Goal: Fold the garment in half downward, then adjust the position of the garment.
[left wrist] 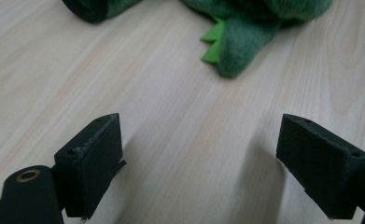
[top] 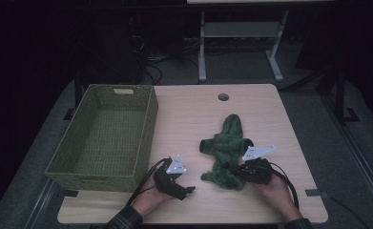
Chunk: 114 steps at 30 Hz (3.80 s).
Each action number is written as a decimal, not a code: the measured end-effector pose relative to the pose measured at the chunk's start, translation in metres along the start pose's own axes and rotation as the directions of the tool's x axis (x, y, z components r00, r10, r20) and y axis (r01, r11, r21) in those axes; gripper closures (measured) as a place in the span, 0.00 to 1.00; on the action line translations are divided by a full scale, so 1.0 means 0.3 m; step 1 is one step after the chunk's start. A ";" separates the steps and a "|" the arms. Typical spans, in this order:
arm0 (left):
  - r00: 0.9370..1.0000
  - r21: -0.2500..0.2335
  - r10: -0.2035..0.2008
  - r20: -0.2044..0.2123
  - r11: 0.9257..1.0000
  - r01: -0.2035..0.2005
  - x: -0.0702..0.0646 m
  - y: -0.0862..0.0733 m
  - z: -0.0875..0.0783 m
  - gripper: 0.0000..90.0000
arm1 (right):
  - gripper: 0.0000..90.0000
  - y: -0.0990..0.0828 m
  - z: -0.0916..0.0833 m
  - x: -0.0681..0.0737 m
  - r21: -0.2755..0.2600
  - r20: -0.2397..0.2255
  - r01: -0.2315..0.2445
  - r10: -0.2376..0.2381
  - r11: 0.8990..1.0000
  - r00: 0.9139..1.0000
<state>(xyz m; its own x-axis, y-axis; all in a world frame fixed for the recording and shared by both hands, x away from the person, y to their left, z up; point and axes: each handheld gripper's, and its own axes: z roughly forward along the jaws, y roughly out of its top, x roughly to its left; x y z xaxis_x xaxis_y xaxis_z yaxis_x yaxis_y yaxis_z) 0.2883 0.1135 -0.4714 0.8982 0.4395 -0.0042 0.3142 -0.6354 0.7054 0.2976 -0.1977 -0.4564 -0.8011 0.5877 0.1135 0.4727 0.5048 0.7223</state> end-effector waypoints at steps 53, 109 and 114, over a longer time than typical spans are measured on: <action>0.970 -0.155 0.084 0.227 0.987 -0.049 0.031 0.407 0.122 0.76 | 0.67 0.172 -0.117 -0.284 -0.168 0.132 -0.181 0.204 0.969 0.970; 0.962 -0.059 0.085 0.258 0.996 -0.072 -0.043 0.292 0.234 0.89 | 0.96 0.298 0.158 -0.571 -0.044 0.114 -0.290 0.293 0.956 0.949; 0.962 -0.065 0.076 0.262 0.996 -0.061 -0.042 0.294 0.235 0.88 | 0.96 0.334 0.087 -0.542 -0.114 0.089 -0.257 0.267 0.960 0.960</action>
<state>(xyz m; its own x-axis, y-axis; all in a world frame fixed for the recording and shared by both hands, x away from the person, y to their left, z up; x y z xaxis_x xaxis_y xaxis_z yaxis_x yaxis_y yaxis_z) 0.3264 0.0073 -0.4592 0.9686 0.2083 -0.1360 0.2382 -0.6186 0.7488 0.4849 -0.2262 -0.4204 -0.6097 0.7549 0.2417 0.6174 0.2610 0.7421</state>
